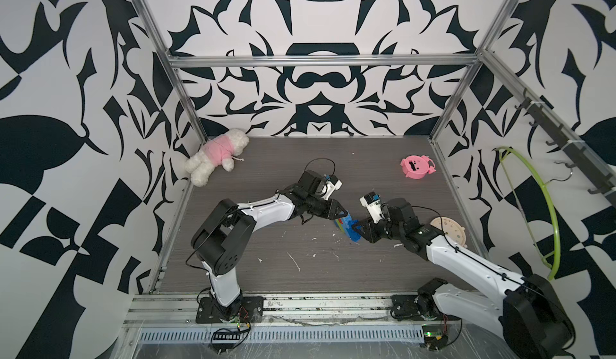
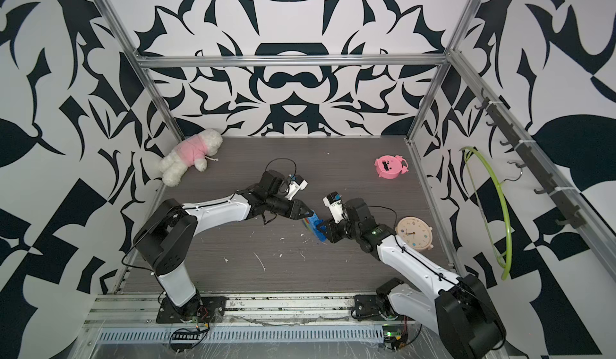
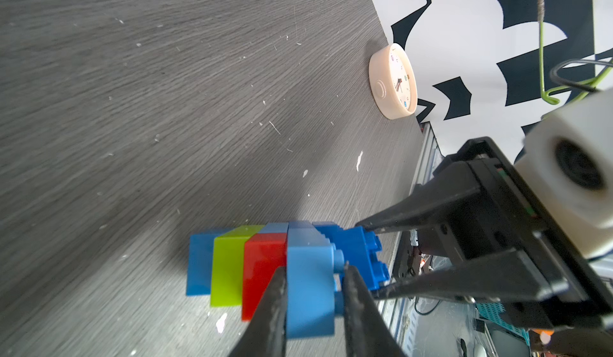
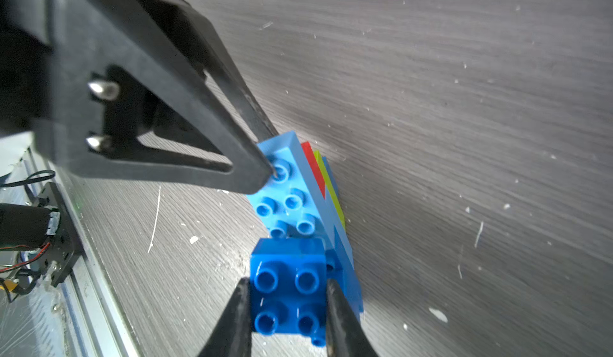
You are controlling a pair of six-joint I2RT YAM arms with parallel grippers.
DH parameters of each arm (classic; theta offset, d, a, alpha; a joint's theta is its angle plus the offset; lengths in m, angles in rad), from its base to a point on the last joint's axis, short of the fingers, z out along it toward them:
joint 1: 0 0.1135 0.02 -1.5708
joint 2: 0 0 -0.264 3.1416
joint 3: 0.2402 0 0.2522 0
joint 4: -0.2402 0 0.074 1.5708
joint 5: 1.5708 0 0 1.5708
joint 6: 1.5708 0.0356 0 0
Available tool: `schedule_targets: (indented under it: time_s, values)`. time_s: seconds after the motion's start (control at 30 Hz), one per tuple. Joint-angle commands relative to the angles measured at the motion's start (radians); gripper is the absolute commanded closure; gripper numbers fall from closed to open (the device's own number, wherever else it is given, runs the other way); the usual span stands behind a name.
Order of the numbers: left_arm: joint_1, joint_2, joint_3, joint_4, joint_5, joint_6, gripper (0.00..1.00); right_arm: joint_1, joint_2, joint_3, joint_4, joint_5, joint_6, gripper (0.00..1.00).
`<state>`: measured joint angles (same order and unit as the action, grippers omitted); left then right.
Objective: Assemble a heart with lego
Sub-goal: Assemble the lego brick with the lego brick.
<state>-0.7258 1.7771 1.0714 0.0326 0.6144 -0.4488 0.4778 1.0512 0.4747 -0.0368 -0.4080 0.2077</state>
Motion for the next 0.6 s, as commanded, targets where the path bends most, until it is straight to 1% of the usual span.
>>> schedule_targets:
  time_s: [0.0,0.1,0.37,0.5,0.57]
  values:
    - [0.004,0.020,-0.005,0.000,0.005,0.002,0.75,0.004,-0.034,-0.024,0.133,-0.014,0.007,0.81]
    - [0.003,0.021,-0.005,0.000,0.005,0.002,0.75,0.005,-0.022,-0.029,0.173,-0.018,-0.002,0.81]
    - [0.003,0.026,-0.002,0.009,0.012,-0.005,0.74,0.005,0.012,-0.110,0.390,-0.015,0.004,0.83]
    - [0.005,0.031,0.002,0.004,0.018,-0.004,0.75,0.005,0.042,-0.118,0.413,-0.028,-0.029,0.84]
    - [0.004,0.034,0.004,0.004,0.020,-0.004,0.75,0.005,0.051,-0.135,0.450,-0.045,-0.024,0.84]
